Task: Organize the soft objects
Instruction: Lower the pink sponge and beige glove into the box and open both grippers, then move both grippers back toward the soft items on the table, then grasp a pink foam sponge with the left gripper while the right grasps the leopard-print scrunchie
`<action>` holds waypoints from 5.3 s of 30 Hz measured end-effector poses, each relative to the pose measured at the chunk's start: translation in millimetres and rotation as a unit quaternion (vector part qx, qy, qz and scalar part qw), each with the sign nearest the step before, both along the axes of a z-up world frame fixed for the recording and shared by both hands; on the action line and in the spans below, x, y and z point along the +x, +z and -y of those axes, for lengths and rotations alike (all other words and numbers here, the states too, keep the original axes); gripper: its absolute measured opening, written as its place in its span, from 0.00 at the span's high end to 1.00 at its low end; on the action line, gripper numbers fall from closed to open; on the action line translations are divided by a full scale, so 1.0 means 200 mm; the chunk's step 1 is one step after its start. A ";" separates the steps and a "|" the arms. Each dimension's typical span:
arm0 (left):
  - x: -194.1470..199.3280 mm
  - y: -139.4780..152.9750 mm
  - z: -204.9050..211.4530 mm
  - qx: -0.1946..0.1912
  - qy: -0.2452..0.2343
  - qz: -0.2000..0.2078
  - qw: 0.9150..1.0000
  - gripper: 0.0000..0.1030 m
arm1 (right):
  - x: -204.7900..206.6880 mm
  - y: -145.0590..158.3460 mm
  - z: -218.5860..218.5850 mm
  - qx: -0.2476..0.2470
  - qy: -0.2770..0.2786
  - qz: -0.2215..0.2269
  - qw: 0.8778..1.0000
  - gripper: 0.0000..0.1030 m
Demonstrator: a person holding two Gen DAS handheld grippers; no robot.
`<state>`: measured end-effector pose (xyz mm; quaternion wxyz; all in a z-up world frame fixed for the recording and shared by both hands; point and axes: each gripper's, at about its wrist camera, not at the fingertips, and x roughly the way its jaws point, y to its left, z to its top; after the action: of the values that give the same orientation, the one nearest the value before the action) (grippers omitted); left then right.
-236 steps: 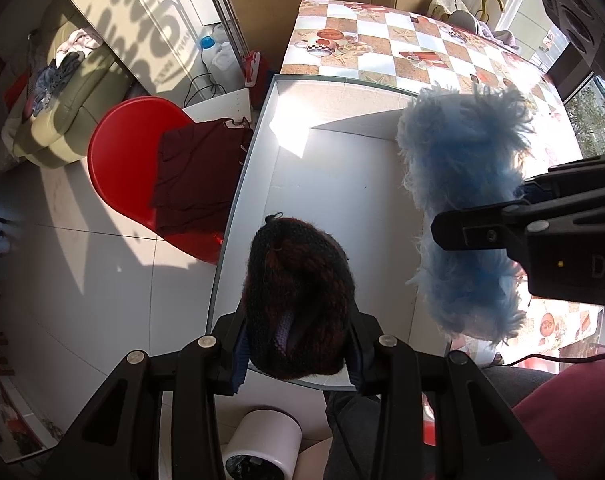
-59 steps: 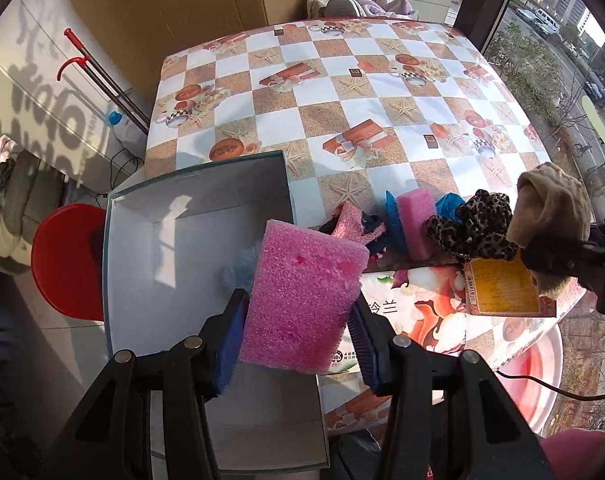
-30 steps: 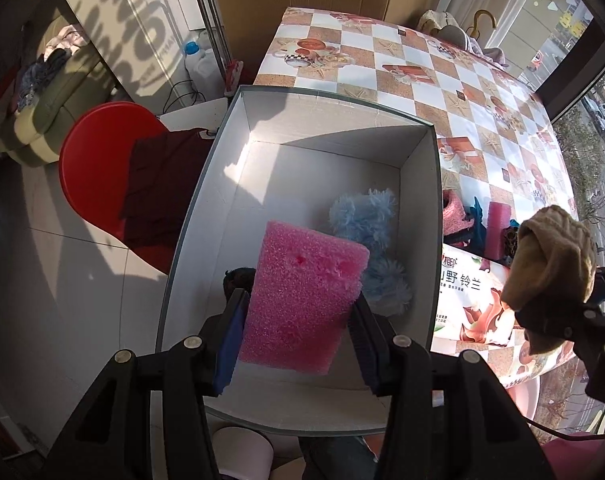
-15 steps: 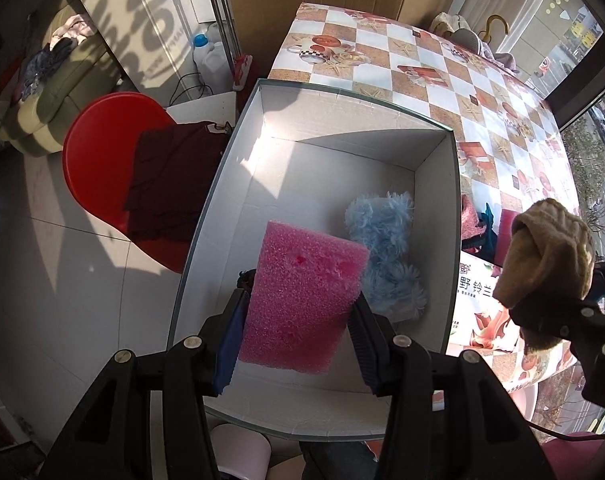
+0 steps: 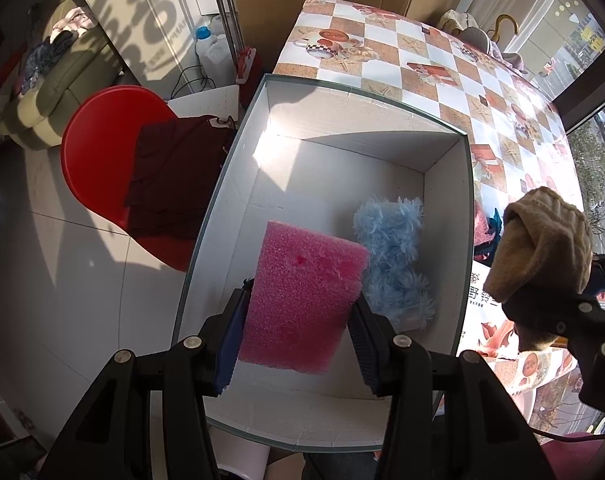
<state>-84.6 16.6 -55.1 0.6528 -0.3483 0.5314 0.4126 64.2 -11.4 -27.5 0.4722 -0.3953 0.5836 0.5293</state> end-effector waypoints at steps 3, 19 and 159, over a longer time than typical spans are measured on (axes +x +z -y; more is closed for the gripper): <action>0.01 -0.01 -0.01 -0.003 0.000 -0.001 1.000 0.48 | 0.00 -0.01 -0.02 -0.001 0.003 -0.001 1.000 0.67; 0.08 -0.08 -0.12 -0.027 -0.003 -0.003 1.000 0.48 | -0.02 -0.05 -0.16 -0.003 0.008 0.004 1.000 0.67; 1.61 -0.38 -0.01 -0.040 -0.325 -0.138 0.935 0.00 | 1.63 -0.60 0.58 -0.147 -0.314 -0.069 0.935 0.00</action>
<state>237.4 19.0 -130.9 0.6569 -0.1215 0.7166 0.2002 390.4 -128.4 -148.4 0.5092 -0.2193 0.7806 0.2887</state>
